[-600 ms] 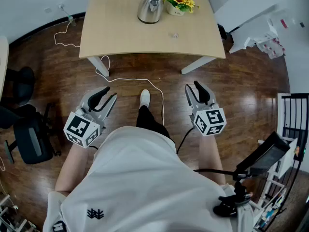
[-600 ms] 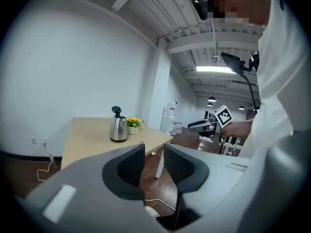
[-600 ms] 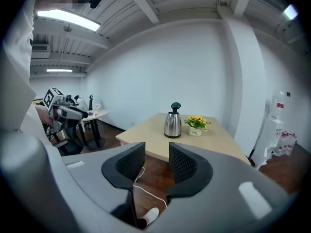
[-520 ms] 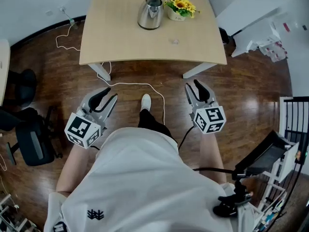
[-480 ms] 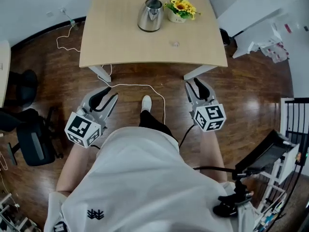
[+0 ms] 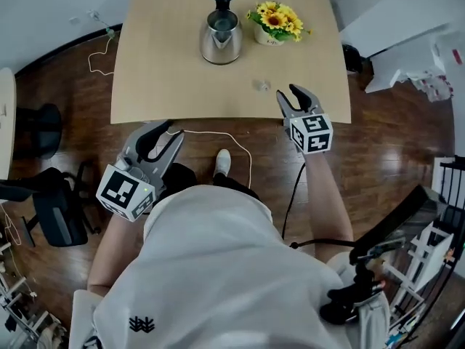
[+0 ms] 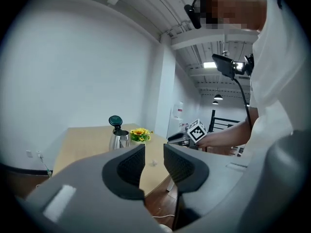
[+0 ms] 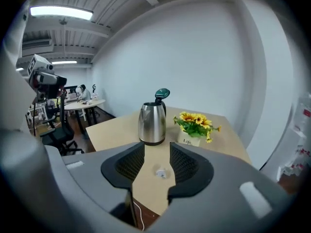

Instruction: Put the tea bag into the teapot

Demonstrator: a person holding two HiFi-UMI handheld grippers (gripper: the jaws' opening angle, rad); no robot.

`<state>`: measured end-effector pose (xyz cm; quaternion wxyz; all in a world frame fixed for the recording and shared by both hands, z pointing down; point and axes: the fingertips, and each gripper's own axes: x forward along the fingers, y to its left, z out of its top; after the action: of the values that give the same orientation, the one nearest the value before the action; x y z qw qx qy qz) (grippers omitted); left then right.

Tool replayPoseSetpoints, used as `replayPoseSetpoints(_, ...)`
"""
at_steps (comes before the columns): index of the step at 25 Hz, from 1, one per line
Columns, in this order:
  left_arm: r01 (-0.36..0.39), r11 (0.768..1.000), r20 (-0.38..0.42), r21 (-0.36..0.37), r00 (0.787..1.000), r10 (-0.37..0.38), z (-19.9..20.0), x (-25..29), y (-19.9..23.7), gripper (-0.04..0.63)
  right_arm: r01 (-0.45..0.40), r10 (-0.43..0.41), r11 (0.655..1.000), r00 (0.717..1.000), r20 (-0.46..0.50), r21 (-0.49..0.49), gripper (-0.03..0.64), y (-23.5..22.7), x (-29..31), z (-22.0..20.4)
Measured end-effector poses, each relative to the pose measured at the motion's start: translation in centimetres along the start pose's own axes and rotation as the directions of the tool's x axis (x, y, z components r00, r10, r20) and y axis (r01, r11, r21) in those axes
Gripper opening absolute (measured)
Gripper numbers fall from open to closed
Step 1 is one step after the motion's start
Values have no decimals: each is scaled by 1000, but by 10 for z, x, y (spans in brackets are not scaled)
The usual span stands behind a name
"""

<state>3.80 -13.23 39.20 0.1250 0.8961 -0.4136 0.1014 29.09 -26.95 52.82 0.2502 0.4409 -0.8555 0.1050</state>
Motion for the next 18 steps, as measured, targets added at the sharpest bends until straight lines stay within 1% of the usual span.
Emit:
replayPoseSetpoints(3,3,1000,-22,-11,1000,-3,0,14,13,95,-25,25,1000,994,-108,1,167,-11,46,-34)
replayPoseSetpoints(6,16,1000,-41,-9,999,-17,3,24,26,96,-32,33,999,977,-213,7,167,-17,82,-69)
replayPoseSetpoints(8,20,1000,-50,-1,999,-20,6,27,37,96,-32,37,999,963,-266,23,167,-17,101,-88)
replayPoseSetpoints(10,11,1000,-55,-1,998,-11,9,28,51,95,-36,46,999,951,-306,38,167,-15,116,-102)
replayPoseSetpoints(13,-4,1000,-58,-2,998,4,10,30,70,95,-38,47,999,934,-354,33,162,-14,132,-116)
replayPoseSetpoints(18,-20,1000,-65,-13,998,19,9,31,98,95,-30,38,999,917,-396,27,128,-10,147,-127)
